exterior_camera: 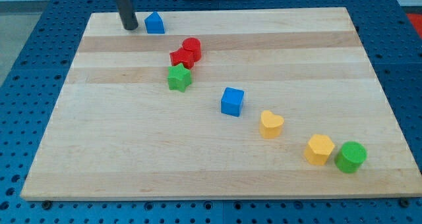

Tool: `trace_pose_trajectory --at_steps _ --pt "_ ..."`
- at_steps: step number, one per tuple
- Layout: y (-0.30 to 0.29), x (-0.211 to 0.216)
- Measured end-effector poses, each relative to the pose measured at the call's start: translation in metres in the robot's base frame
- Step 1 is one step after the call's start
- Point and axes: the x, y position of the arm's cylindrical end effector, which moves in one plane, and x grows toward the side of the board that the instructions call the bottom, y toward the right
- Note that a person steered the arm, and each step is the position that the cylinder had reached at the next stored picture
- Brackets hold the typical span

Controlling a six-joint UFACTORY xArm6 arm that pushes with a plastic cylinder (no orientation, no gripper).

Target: Move the blue triangle towards top right of blue cube

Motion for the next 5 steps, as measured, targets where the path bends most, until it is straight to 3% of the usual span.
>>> trace_pose_trajectory --at_steps 3,5 --pt "0.194 0.027" --pt "0.296 0.086"
